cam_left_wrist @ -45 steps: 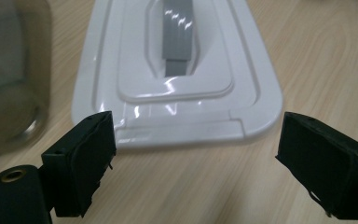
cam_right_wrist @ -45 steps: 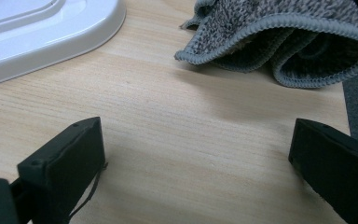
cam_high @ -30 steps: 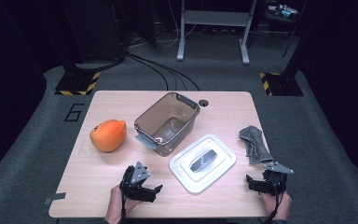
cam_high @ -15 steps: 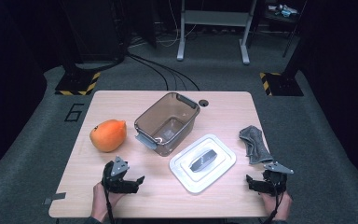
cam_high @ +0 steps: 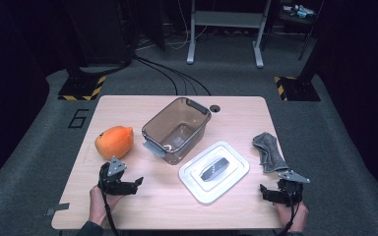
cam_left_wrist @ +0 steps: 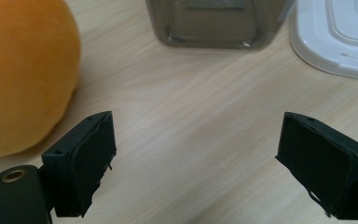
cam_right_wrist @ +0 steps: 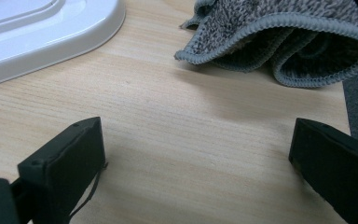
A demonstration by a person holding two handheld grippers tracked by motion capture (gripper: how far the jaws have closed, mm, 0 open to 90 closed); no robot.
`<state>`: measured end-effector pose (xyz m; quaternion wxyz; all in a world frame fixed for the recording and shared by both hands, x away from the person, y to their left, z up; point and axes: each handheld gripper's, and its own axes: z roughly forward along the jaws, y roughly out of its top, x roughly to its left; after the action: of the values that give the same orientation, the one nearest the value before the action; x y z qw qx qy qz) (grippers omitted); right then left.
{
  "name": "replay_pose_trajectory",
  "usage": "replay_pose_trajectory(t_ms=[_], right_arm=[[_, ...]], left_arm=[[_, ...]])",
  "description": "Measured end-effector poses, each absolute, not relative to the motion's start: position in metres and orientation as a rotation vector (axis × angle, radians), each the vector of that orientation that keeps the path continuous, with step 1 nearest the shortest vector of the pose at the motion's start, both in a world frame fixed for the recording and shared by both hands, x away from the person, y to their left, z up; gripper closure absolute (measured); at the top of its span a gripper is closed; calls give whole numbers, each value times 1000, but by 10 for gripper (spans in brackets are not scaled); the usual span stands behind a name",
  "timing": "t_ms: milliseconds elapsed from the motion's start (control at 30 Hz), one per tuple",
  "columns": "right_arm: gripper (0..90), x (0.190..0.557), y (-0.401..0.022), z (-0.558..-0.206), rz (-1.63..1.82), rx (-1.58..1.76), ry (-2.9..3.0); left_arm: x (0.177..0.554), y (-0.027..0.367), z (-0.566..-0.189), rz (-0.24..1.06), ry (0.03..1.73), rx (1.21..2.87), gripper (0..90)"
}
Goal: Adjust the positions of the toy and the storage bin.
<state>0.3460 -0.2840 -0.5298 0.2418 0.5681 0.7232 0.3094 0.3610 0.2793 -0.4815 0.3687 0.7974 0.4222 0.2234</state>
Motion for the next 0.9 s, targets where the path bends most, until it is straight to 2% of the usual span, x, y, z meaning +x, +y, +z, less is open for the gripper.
replay_pose_trajectory(t_ms=[500,900], right_arm=[[28,346,-284,-530,846,1553,1979],[28,346,-284,-530,846,1553,1979]], left_arm=[[400,319,-447,651,1182,1946,110],[437,334,-428,680,1203,1945,110]])
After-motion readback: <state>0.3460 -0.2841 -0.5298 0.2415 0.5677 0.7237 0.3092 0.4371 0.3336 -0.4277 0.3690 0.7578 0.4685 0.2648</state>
